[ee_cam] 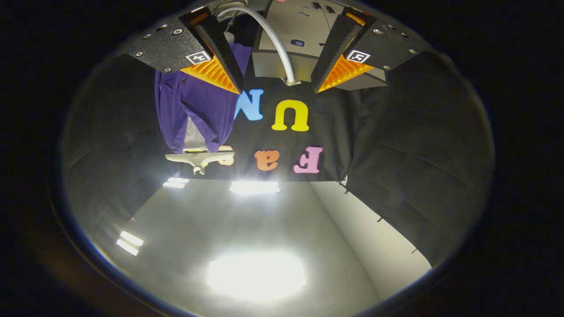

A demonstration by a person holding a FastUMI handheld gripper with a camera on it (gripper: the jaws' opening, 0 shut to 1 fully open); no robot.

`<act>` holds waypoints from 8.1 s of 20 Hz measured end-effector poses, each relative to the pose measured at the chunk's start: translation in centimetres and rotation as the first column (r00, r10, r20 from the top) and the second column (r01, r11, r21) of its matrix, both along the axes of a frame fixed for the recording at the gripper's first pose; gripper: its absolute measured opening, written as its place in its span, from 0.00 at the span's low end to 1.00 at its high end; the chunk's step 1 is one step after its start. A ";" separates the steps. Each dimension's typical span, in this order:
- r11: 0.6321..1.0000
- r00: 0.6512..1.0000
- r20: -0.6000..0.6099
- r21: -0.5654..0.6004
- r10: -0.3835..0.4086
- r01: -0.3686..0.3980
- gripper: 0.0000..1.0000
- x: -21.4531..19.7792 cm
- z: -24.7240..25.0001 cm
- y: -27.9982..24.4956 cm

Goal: Iron the clothes twice with a garment steamer, once on the left side and once on the right side.

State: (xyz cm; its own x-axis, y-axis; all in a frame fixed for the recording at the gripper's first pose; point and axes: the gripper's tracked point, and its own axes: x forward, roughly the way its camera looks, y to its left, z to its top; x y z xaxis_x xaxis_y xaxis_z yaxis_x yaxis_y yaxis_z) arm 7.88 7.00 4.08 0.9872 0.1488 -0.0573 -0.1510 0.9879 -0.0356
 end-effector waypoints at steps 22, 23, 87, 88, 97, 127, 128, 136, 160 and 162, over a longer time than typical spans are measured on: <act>0.988 0.902 -0.402 -0.086 -0.156 0.132 0.95 35.7 -9.5 8.1; 0.988 0.891 -0.426 -0.078 -0.154 0.134 0.95 37.1 -10.8 8.5; 0.981 0.958 -0.250 0.098 -0.138 0.167 0.42 5.1 -9.8 -4.7; 0.978 0.959 -0.241 0.104 -0.149 0.178 0.42 5.3 -9.5 -5.7; 0.959 0.958 -0.158 0.113 -0.241 0.260 0.43 14.1 -5.6 -10.8; 0.876 0.870 -0.154 0.044 -0.468 0.479 0.44 35.3 -13.9 -23.7; 0.878 0.869 -0.168 0.042 -0.465 0.477 0.45 34.8 -14.8 -23.6; 0.895 0.866 -0.260 0.017 -0.427 0.446 0.45 30.6 -21.0 -22.5; 0.893 0.744 -0.538 -0.034 -0.395 0.450 0.45 16.7 -39.2 -24.4; 0.893 0.742 -0.540 -0.044 -0.398 0.447 0.45 15.8 -39.3 -24.1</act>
State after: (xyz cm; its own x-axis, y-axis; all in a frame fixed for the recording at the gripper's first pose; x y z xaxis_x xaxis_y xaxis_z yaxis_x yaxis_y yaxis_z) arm 23.66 -17.11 -35.21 0.7702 -0.2479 -0.5877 0.3119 0.9501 0.0080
